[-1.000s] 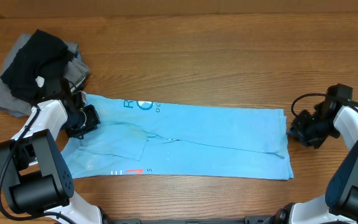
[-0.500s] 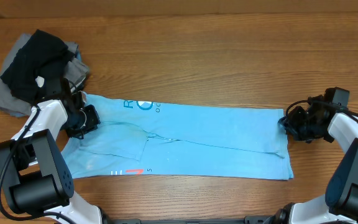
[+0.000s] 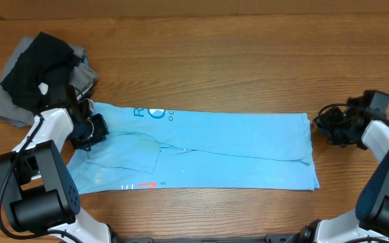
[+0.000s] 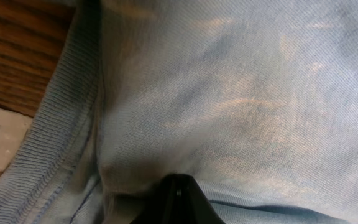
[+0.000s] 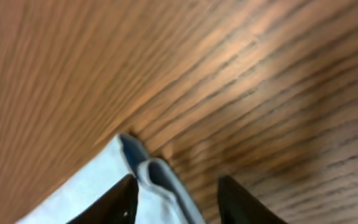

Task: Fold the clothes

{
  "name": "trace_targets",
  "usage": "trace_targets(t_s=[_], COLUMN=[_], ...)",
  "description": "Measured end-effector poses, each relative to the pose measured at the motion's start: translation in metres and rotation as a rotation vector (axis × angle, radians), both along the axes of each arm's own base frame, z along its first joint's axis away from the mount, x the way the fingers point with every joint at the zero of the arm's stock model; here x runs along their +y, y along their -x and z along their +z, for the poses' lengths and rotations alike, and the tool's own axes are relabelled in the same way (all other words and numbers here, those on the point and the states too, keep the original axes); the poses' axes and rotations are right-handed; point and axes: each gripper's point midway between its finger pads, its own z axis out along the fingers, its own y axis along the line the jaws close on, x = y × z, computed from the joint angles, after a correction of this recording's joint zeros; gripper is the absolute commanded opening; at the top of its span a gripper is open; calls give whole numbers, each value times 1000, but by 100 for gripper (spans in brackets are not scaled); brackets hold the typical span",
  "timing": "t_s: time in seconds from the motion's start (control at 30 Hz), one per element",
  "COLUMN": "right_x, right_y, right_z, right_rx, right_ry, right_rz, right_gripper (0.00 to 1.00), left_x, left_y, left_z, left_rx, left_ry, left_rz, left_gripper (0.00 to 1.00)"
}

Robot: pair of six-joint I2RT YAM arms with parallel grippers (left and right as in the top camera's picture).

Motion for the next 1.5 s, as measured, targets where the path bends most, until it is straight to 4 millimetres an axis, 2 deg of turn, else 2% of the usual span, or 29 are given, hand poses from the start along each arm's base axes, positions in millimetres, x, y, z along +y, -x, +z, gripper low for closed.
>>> trace_targets(t_s=[0.1,0.3,0.37,0.43,0.47,0.6,0.63,0.7,0.73,0.8,0.87,1.0,1.07,1.13,1.27,1.37,1.5], right_x=[8,41,45,48,49,45,43,37,35,33,32,34,37,36,28,21,12], right_y=[14,83,92,97,98,91,88,82,79,78,78,87,89,85,71,65,53], right_z=[8,7,3,-4,-8,-20,-21,-23,-23,-23,-20,-11,-2,6,19,21,21], right_rx=[77,379,413,422,418,364,352,330,323,319,323,368,384,374,327,295,230], right_ry=[-61,-199,-206,-203,-197,-169,-159,-131,-121,-111,-106,-120,-136,-136,-123,-110,-71], right_rz=[10,15,20,24,27,22,18,4,0,-9,-8,32,57,75,68,55,83], right_gripper=[45,46,46,45,41,15,11,11,11,25,31,36,40,47,69,68,68], left_x=[0,0,0,-1,-1,-1,-1,-1,-1,-1,-1,-3,-5,-7,-15,-18,-20], left_y=[0,0,0,0,0,0,0,0,0,1,1,2,2,5,17,14,-5], left_z=[0,0,0,0,0,0,0,0,0,0,0,1,2,3,8,23,55], left_rx=[0,1,1,1,1,2,2,2,2,3,7,12,13,25,78,85,45], left_ry=[0,1,0,0,0,0,0,0,0,1,2,11,23,35,76,103,131], left_rz=[0,0,-1,-2,-2,-2,-3,-3,-3,-3,-3,-5,-8,-17,-42,-59,-88], left_gripper=[12,13,13,13,13,13,13,13,13,14,19,31,34,35,39,42,45])
